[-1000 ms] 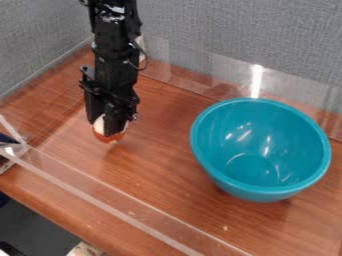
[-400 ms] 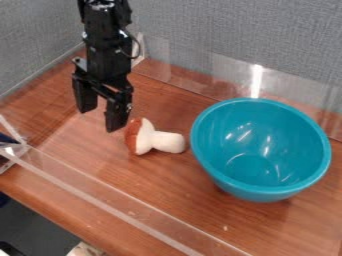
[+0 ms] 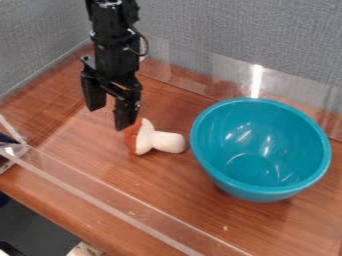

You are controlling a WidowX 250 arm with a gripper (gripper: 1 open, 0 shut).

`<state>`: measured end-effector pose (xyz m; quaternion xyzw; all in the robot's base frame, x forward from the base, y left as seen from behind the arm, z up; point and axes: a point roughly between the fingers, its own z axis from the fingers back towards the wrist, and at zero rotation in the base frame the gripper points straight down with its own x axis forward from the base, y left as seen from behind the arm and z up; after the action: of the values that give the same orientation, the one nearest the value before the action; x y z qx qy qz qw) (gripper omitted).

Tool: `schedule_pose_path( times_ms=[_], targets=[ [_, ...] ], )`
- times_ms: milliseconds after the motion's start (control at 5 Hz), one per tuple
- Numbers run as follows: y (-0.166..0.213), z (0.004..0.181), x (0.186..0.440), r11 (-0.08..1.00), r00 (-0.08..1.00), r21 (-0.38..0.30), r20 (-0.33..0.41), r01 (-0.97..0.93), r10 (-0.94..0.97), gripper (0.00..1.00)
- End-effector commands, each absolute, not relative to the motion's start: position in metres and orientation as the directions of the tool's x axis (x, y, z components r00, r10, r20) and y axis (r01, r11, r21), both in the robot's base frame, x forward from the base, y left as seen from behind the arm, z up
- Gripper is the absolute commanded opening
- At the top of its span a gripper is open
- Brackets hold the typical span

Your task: Remove the mushroom from inside the blue bowl and put it on the table

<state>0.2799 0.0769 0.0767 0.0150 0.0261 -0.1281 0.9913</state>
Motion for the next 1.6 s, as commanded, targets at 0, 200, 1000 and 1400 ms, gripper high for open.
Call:
schedule_pose_path(
  times_ms=[0,200,1000,1400],
  targets=[
    [0.074,0.102,0.294,0.961,0.962,0.068,0.043,0.266,-0.269,1.00],
    [0.072,0.100,0.297,0.960,0.960,0.066,0.054,0.271,-0.274,1.00],
    [0.059,0.084,0.315,0.949,0.945,0.050,0.081,0.312,-0.316,1.00],
    [0.053,0.066,0.322,0.935,0.932,0.041,0.070,0.353,-0.355,1.00]
  ],
)
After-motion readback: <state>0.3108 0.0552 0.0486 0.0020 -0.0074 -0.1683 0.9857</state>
